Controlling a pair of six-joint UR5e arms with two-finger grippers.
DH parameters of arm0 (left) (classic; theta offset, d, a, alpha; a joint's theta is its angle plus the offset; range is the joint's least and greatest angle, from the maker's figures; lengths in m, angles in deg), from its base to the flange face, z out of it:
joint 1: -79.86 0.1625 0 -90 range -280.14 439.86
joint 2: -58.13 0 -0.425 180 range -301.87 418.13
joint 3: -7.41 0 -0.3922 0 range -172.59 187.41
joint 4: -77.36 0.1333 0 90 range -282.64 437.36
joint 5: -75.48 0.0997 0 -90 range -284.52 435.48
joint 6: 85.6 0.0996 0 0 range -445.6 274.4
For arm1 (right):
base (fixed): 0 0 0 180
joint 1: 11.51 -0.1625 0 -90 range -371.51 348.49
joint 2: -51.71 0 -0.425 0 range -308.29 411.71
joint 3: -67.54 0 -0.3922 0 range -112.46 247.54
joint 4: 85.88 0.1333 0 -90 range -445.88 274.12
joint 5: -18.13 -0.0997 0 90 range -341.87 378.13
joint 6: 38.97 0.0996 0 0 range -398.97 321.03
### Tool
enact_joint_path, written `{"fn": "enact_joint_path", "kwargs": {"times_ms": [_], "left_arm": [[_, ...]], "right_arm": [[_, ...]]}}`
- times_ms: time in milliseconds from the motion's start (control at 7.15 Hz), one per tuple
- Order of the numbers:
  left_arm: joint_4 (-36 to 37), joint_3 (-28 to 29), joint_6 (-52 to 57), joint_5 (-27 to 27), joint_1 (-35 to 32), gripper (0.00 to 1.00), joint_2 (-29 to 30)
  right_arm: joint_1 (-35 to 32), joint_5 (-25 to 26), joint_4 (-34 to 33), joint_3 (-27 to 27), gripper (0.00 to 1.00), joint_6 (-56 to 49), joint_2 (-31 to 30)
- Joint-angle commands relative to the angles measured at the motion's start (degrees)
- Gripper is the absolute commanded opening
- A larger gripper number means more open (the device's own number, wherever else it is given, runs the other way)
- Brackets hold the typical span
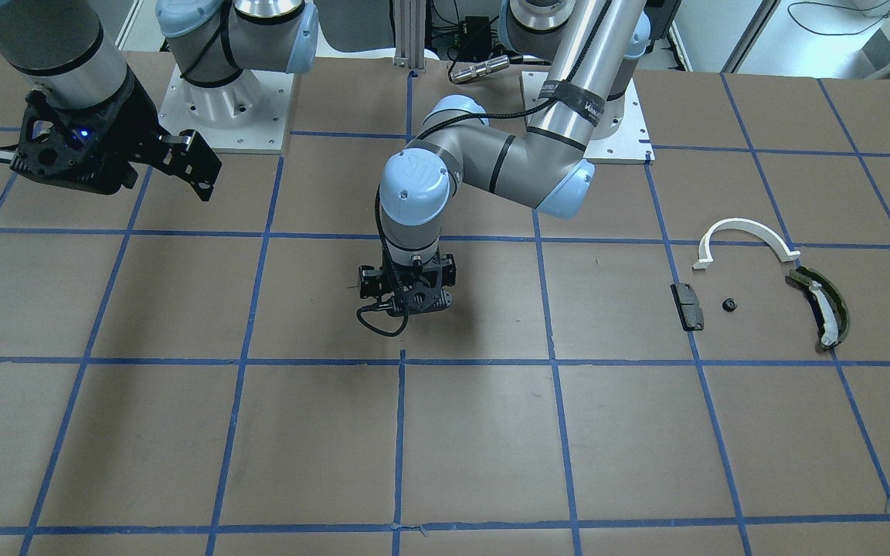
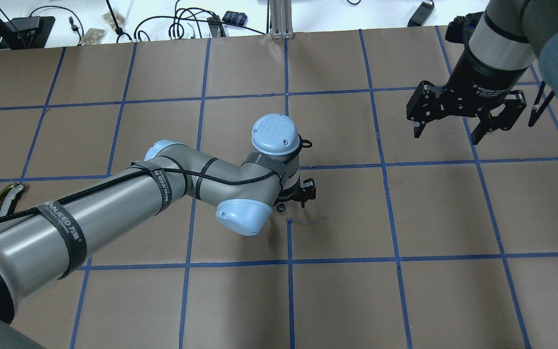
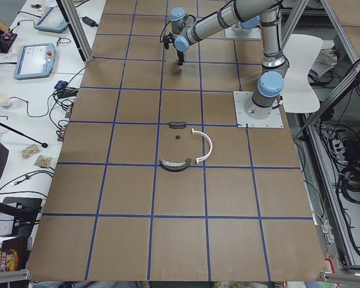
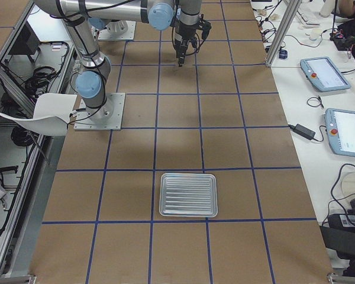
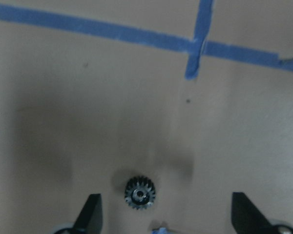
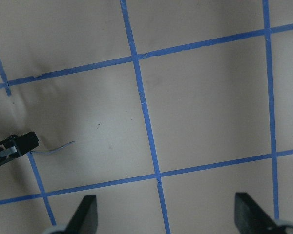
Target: Place bearing gear from tray to pile
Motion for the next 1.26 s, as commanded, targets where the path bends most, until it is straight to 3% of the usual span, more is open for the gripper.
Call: {"fn": "enact_joint_path", "kwargs": {"times_ms": [0, 419, 699, 839, 1118], "left_arm": [[0.2, 0.2, 2.2, 0.5, 0.3, 0.77, -0.2], [0.2, -0.4, 3.0, 0.5, 0.3, 0.72, -0.2], [0.2, -0.3, 3.1, 0.5, 0.4, 0.14, -0.2], [0.2, -0.5, 3.1, 0.5, 0.8, 0.04, -0.2], [0.1, -0.7, 4.0, 0.7, 2.8, 0.00, -1.5]], "right_arm": [[-1.7, 0.0, -0.7, 0.0, 1.00, 0.1, -0.2], [-2.9, 0.0, -0.8, 0.0, 1.00, 0.0, 0.0], [-2.9, -0.1, -0.8, 0.0, 1.00, 0.1, 0.0], [-2.9, 0.0, -0.8, 0.0, 1.00, 0.1, 0.0], [-2.9, -0.1, -0.8, -0.1, 1.00, 0.3, 0.0]]}}
